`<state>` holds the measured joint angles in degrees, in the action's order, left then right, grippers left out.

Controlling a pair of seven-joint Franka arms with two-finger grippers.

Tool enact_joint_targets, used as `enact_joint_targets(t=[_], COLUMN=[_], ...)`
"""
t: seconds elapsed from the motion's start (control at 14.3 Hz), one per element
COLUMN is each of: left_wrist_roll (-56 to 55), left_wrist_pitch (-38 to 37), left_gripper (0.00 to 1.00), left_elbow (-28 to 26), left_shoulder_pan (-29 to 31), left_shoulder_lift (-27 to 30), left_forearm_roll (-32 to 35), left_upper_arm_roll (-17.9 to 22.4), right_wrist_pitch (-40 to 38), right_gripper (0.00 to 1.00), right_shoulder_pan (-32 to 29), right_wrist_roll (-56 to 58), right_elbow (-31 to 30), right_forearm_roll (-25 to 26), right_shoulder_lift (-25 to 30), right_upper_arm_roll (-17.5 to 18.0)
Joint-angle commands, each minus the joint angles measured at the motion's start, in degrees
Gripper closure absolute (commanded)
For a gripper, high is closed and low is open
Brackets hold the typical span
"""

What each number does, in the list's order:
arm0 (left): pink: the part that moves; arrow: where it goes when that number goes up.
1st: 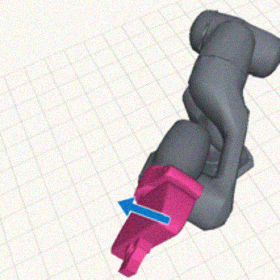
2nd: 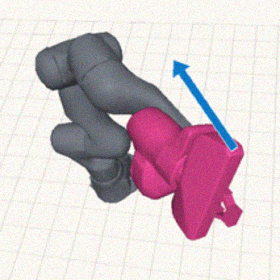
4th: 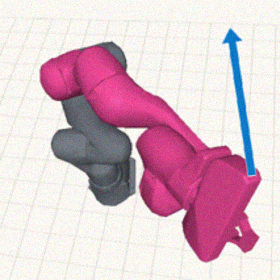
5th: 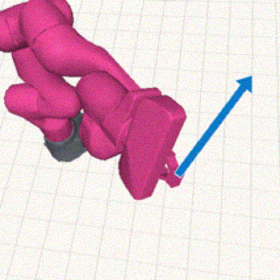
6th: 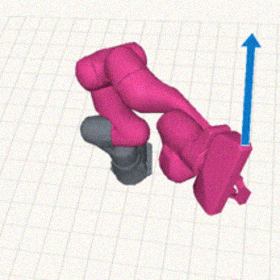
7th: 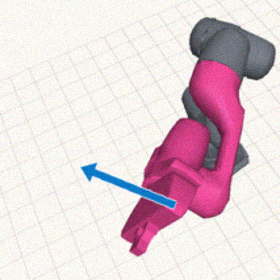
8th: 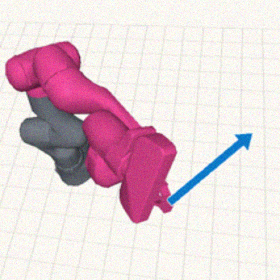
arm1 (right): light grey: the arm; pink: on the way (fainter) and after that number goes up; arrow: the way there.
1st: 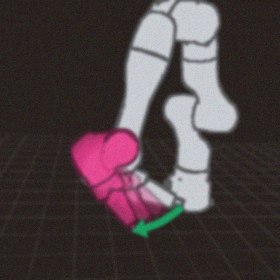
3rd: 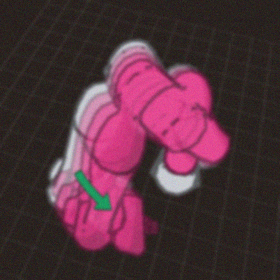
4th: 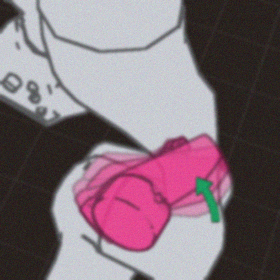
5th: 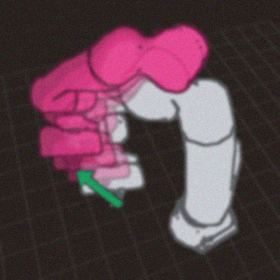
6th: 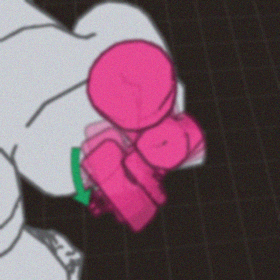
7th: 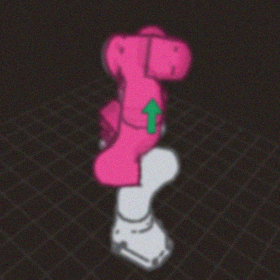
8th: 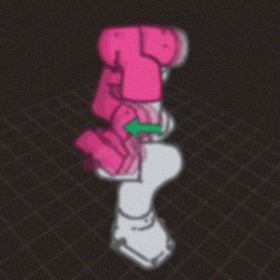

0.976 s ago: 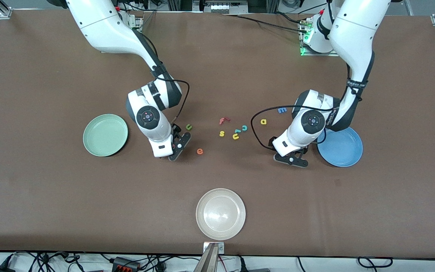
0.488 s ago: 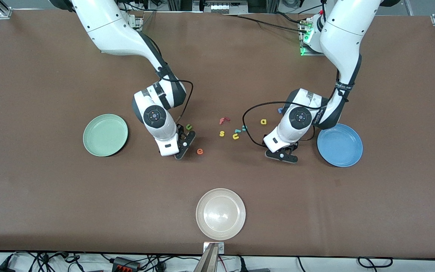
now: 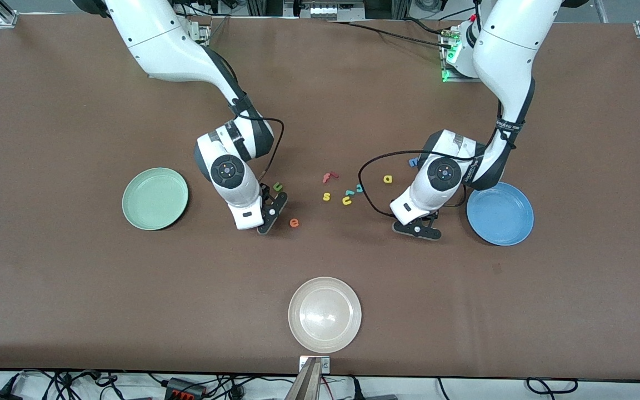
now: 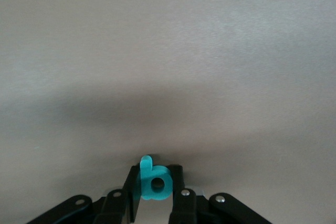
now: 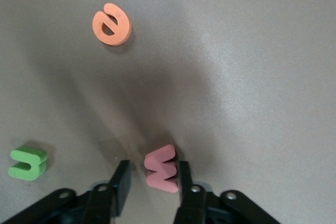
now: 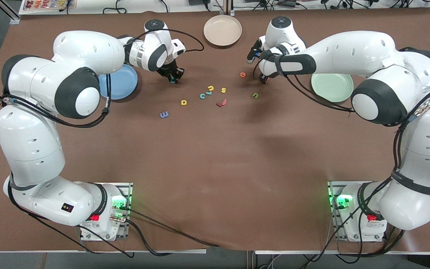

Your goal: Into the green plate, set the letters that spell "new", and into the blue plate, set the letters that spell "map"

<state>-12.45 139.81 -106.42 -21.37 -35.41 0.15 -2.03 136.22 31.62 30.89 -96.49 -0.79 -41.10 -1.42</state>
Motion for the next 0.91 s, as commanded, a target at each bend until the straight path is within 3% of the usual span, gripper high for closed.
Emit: enact_joint_targets(t=[0.0,0.14,0.35,0.49,0.63,0.7,0.77,0.84], left_wrist_roll=[4.52,9.97,12.79,13.76,13.77,13.77,13.77,13.77], left_wrist_pitch=[-8.82,-15.77,-22.91,-21.44,-14.00,-11.00,-10.27,-10.26], left_gripper=[0.99,0.97,0.97,0.97,0.96,0.89,0.58,0.01], left_elbow=[2.78,5.07,4.64,3.85,-0.25,-2.20,-2.74,-2.66], left_shoulder_pan=[3.07,7.11,13.43,16.70,17.85,18.38,18.64,18.64], left_shoulder_lift=[4.29,5.87,7.55,5.63,4.65,4.74,4.74,4.91], left_forearm_roll=[0.91,0.91,3.17,7.22,8.38,8.38,8.29,8.29], left_upper_arm_roll=[0.63,0.63,0.63,0.45,0.45,0.45,0.45,0.36], right_wrist_pitch=[0.01,-0.17,-1.47,-9.88,-12.38,-12.38,-12.38,-12.38], right_gripper=[0.68,0.84,0.88,0.88,0.88,0.88,0.88,0.88], right_shoulder_pan=[-0.07,-0.07,-1.29,-2.96,-3.49,-3.32,-3.32,-3.41], right_wrist_roll=[1.46,1.54,0.49,-0.12,0.14,-0.04,-0.21,-0.21], right_elbow=[0.78,0.78,0.17,-0.36,-3.95,-6.58,-9.04,-11.07], right_forearm_roll=[0.00,0.00,-0.18,-0.18,0.00,0.00,-0.09,-0.01], right_shoulder_lift=[-0.47,-0.39,1.53,5.31,9.35,11.20,12.96,14.19], right_upper_arm_roll=[0.10,0.10,-0.33,-3.04,-7.87,-9.55,-11.65,-14.37])
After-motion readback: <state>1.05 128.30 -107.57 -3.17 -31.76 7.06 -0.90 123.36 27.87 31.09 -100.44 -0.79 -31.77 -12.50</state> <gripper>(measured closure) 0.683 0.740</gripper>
